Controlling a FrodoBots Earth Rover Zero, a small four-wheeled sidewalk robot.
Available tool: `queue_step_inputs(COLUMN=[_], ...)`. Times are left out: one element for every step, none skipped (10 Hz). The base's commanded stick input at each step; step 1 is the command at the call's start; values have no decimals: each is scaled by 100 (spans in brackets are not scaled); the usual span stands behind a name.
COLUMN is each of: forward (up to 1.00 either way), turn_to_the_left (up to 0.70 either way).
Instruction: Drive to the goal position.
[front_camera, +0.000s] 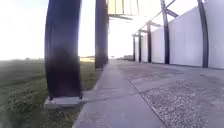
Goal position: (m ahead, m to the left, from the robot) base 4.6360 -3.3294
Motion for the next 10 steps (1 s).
queue_step_inputs(forward=[0,0,0,0,6,23,70,70,70,70], turn_to_the_left=[0,0,0,0,0,0,0,0,0,0])
